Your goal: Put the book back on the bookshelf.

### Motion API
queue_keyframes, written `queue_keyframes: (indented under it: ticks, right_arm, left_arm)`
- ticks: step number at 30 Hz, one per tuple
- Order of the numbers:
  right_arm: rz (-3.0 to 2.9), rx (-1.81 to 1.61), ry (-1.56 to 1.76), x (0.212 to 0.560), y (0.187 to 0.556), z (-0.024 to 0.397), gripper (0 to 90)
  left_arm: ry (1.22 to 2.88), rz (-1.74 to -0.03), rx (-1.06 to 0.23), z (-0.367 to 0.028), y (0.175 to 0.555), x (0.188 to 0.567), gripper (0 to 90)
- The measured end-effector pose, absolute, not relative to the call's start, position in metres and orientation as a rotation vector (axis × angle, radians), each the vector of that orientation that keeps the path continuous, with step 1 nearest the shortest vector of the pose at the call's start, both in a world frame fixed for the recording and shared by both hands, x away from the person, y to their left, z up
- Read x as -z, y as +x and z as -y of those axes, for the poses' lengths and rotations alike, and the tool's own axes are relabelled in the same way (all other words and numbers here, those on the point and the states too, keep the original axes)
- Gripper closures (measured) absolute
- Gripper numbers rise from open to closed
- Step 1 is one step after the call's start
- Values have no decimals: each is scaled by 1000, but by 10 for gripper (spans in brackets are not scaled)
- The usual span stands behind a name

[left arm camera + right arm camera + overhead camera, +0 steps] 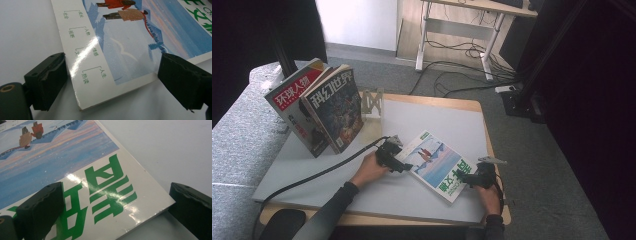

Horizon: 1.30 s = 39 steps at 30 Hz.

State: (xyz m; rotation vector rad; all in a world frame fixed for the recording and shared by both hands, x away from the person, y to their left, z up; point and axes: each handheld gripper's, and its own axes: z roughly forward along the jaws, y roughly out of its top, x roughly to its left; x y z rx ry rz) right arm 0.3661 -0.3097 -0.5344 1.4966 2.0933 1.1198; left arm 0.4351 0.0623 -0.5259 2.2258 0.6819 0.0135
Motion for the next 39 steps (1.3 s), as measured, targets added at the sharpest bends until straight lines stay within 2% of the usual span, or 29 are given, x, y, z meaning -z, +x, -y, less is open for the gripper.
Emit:
queue_keyframes:
  ticks: [12,25,39]
  right_arm:
    - [-2113,-1075,1476,531,361,300,6]
    - [-2185,-1078,1398,530,357,278,0]
    - [-2247,-1076,1318,528,354,255,0]
  left_arm:
    - [2261,-709,-11,-66,428,522,89]
    - [2273,-727,-21,-90,403,521,81]
    - [2362,-740,-114,-108,367,518,48]
